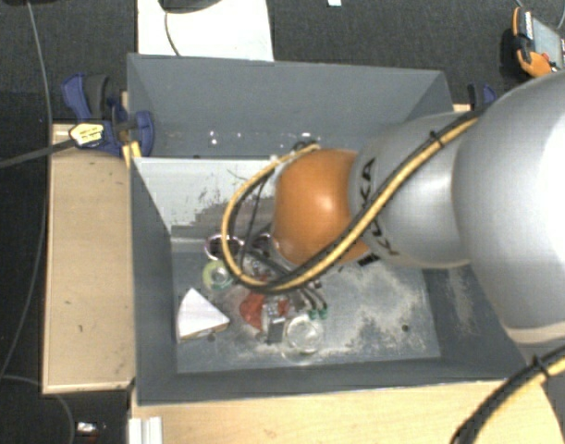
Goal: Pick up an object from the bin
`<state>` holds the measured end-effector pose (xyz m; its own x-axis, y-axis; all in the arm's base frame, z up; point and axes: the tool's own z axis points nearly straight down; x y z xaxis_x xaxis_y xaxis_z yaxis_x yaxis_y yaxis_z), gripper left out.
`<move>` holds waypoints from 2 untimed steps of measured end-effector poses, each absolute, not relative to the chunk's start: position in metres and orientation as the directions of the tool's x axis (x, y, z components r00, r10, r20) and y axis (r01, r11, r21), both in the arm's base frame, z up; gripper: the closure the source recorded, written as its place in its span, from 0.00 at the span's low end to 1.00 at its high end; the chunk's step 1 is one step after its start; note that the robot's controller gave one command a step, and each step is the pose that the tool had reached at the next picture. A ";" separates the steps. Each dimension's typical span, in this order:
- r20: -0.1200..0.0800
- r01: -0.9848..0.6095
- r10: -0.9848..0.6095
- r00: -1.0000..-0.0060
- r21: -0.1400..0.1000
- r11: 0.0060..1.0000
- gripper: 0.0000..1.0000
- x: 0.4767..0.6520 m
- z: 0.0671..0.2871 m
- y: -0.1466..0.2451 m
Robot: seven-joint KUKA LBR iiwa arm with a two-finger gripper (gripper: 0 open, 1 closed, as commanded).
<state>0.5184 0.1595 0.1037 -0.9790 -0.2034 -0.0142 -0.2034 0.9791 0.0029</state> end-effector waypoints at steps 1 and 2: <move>-0.015 -0.311 -0.311 -0.950 0.001 0.950 1.00 0.522 0.092 0.155; -0.015 -0.357 -0.357 -0.934 0.000 0.934 1.00 0.523 0.112 0.153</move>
Offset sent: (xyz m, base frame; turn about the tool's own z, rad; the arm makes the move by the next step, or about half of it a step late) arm 0.0000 0.0000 0.0000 0.0000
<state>0.5235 0.1533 0.1118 -0.9340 -0.3571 -0.0153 -0.3571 0.9341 0.0002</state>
